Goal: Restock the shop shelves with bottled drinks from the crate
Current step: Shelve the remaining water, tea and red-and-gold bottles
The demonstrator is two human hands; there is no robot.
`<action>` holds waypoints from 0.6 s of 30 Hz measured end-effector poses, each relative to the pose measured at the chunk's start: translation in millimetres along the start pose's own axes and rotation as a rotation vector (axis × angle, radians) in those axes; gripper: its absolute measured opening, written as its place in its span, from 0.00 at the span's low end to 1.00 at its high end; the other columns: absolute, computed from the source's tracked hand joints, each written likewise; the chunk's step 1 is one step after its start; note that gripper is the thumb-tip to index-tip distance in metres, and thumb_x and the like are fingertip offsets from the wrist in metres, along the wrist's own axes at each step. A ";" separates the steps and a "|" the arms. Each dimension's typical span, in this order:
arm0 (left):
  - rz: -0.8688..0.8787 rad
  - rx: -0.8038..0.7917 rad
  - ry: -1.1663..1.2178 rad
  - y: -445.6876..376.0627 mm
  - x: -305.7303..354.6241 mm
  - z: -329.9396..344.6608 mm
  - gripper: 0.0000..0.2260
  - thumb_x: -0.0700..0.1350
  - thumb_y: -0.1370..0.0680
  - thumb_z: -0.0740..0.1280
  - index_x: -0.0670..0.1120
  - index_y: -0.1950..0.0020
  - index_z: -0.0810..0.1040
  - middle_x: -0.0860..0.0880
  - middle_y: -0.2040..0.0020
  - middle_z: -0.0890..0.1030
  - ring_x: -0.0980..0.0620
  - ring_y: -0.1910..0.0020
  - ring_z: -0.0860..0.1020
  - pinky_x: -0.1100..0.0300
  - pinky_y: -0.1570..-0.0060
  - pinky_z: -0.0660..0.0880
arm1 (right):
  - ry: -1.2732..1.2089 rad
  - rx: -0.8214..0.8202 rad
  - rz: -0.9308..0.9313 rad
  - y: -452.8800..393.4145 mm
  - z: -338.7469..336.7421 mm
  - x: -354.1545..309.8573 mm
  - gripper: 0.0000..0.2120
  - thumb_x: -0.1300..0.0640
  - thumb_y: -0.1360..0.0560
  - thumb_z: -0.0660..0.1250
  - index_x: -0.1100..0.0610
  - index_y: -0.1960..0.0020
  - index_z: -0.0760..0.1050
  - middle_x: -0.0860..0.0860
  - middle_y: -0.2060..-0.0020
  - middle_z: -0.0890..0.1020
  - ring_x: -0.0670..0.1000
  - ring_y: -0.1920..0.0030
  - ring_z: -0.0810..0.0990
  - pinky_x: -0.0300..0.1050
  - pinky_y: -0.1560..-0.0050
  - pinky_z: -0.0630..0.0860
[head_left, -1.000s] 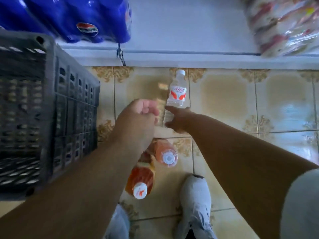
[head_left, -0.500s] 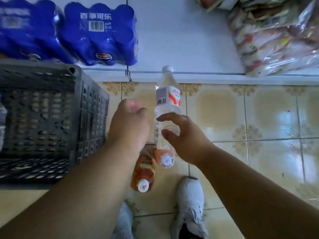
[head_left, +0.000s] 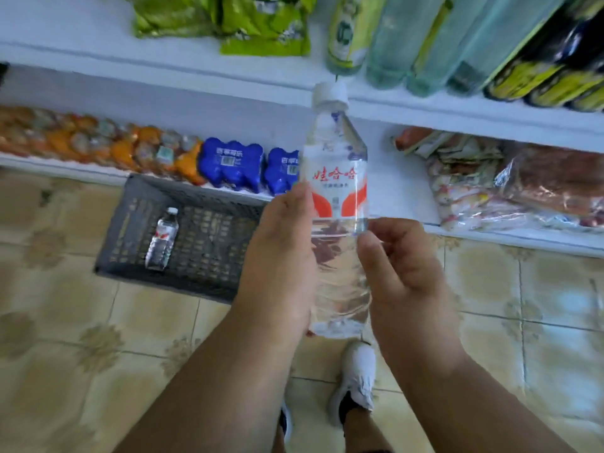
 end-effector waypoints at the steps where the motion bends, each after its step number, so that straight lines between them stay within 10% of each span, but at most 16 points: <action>1: 0.028 0.012 0.030 15.2 15.9 -1.0 0.29 0.69 0.28 0.64 0.47 0.40 0.81 0.38 0.47 0.85 0.35 0.48 0.84 0.30 0.44 0.77 | -0.022 -0.055 0.009 4.0 4.6 -20.1 0.14 0.36 0.28 0.65 0.43 0.48 0.78 0.46 0.57 0.84 0.46 0.58 0.83 0.37 0.60 0.78; 5: 0.154 0.069 0.054 91.7 92.3 -8.3 0.25 0.67 0.25 0.60 0.50 0.43 0.84 0.44 0.50 0.87 0.43 0.50 0.86 0.39 0.46 0.80 | -0.028 -0.251 -0.019 38.3 26.5 -115.5 0.21 0.32 0.26 0.59 0.45 0.46 0.79 0.49 0.52 0.85 0.49 0.50 0.85 0.50 0.48 0.80; 9: 0.269 0.091 -0.038 159.5 157.5 -25.3 0.24 0.69 0.22 0.58 0.54 0.47 0.84 0.53 0.54 0.87 0.54 0.54 0.86 0.53 0.52 0.80 | -0.003 -0.280 -0.091 80.2 45.0 -200.0 0.27 0.27 0.30 0.56 0.46 0.49 0.80 0.46 0.57 0.86 0.44 0.57 0.85 0.34 0.58 0.77; 14: 0.411 0.124 -0.157 234.6 215.4 -48.9 0.28 0.72 0.30 0.52 0.54 0.48 0.79 0.60 0.61 0.84 0.64 0.63 0.83 0.69 0.70 0.75 | -0.039 -0.333 -0.139 124.5 73.2 -267.2 0.29 0.27 0.31 0.56 0.51 0.53 0.78 0.52 0.60 0.84 0.51 0.61 0.83 0.44 0.61 0.79; 18: 0.514 0.229 -0.241 272.2 242.7 -68.5 0.30 0.77 0.31 0.52 0.58 0.43 0.75 0.59 0.54 0.84 0.62 0.57 0.83 0.67 0.62 0.77 | -0.038 -0.427 -0.185 146.9 96.2 -291.5 0.23 0.26 0.30 0.54 0.39 0.53 0.78 0.45 0.61 0.84 0.45 0.62 0.84 0.42 0.64 0.77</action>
Point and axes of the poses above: each hand's wrist, its own y-axis away from the middle knuckle, its own z-axis out of the palm, x = y × z, the point moved 5 cm from there along -y, towards the middle knuckle
